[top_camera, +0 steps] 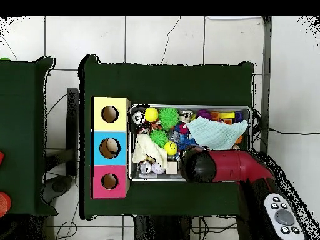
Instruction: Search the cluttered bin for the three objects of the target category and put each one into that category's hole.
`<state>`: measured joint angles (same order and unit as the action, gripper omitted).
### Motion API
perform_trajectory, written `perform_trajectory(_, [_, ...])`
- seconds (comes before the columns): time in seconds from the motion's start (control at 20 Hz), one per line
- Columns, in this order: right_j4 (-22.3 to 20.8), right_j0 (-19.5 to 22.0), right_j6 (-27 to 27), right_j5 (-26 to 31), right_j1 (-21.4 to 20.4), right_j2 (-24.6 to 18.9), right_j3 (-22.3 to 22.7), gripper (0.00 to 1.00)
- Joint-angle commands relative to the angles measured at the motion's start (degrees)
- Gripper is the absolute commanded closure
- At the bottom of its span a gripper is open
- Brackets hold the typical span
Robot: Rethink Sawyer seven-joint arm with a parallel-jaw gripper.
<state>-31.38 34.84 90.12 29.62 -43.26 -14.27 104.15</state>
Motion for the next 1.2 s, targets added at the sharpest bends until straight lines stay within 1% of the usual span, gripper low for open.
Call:
perform_trajectory(0.05, [-6.11,4.39,-9.01,-1.97,2.23,-5.23,-0.47,0.0])
perform_trajectory(0.15, [-6.96,6.45,-10.66,-0.96,1.76,-5.88,-0.09,0.0])
perform_trajectory(0.25, [-7.57,7.67,-11.09,-0.02,0.53,-5.91,1.07,0.0])
perform_trajectory(0.3, [-8.05,8.2,-10.79,-0.17,-0.15,-5.73,2.04,0.0])
perform_trajectory(0.4, [-9.11,9.3,-10.43,-0.67,-0.02,-5.82,3.04,0.0])
perform_trajectory(0.6, [-11.97,12.53,-10.73,-2.45,1.74,-6.48,3.66,0.0])
perform_trajectory(0.8, [-13.8,15.35,-11.12,-2.43,3.13,-7.16,3.78,0.0])
perform_trajectory(0.95, [-16.21,15.67,-9.2,-4.21,4.88,-6.67,3.66,0.0])
perform_trajectory(1.1, [-19.5,15.28,-6.7,-6.3,7.64,-5.32,2.66,0.0])
perform_trajectory(1.2, [-20.1,15.38,-5.83,-6.33,8.09,-5.34,2.67,0.0])
